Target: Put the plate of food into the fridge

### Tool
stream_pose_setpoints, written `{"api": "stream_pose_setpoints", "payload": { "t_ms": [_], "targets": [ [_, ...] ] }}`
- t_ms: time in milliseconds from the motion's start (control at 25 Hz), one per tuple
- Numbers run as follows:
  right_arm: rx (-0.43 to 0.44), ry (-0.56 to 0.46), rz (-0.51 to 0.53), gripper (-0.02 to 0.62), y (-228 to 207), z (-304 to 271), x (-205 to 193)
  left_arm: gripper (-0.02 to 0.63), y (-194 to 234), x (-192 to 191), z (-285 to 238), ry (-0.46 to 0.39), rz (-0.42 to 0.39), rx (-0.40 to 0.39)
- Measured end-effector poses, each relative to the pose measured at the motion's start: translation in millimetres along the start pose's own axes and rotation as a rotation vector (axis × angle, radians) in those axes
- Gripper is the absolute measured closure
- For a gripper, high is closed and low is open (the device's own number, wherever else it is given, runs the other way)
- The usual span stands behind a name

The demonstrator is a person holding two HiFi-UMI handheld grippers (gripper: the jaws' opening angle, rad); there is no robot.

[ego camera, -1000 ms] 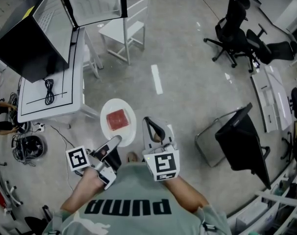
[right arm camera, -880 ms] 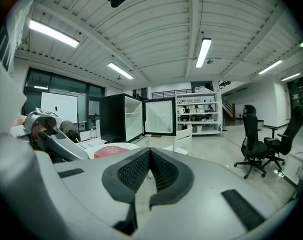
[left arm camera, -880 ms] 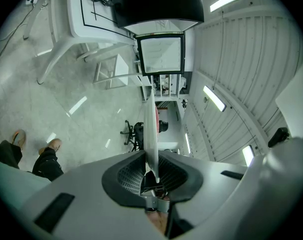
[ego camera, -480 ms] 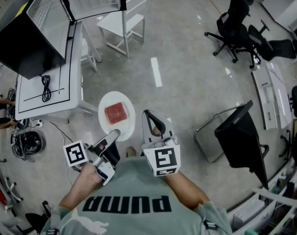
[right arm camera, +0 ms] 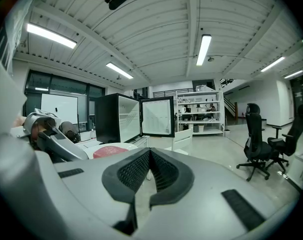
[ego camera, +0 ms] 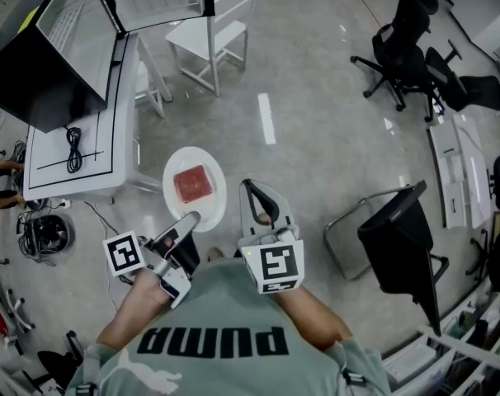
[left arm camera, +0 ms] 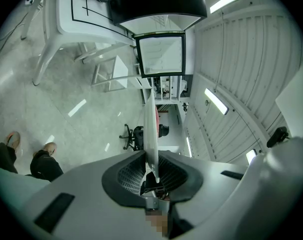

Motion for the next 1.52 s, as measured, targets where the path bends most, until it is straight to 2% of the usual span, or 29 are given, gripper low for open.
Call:
{"api": "stream_pose_setpoints", "payload": {
  "t_ms": [560, 1080, 1320, 1520],
  "targets": [
    [0.066, -0.03, 0.006, 0.591, -97, -24, 29, 0.546, -35, 0, -95, -0.096, -0.017, -0.019],
    [0.104, -0.06, -0.023, 0.591, -165, -22, 24, 0.546, -40, -23, -146, -0.171, -0.035, 0.0],
    [0.101, -0.047, -0.047, 0.591, -176, -28, 20, 0.546, -42, -21, -152, -0.186, -0.031, 0.011],
    [0.1, -0.01, -0.033, 0.591, -170, -45, 14, 0.546, -28, -1, -155, -0.183, -0.001, 0.02]
  ]
}}
Point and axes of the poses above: the fingertips, and each gripper's own axes: z backward along the fingers, y to its left, x out of its top, the point moved 7 cm from there along z, backward along the fingers, and after that the axes turned 2 degrees about -z, right-handed, at the moved point
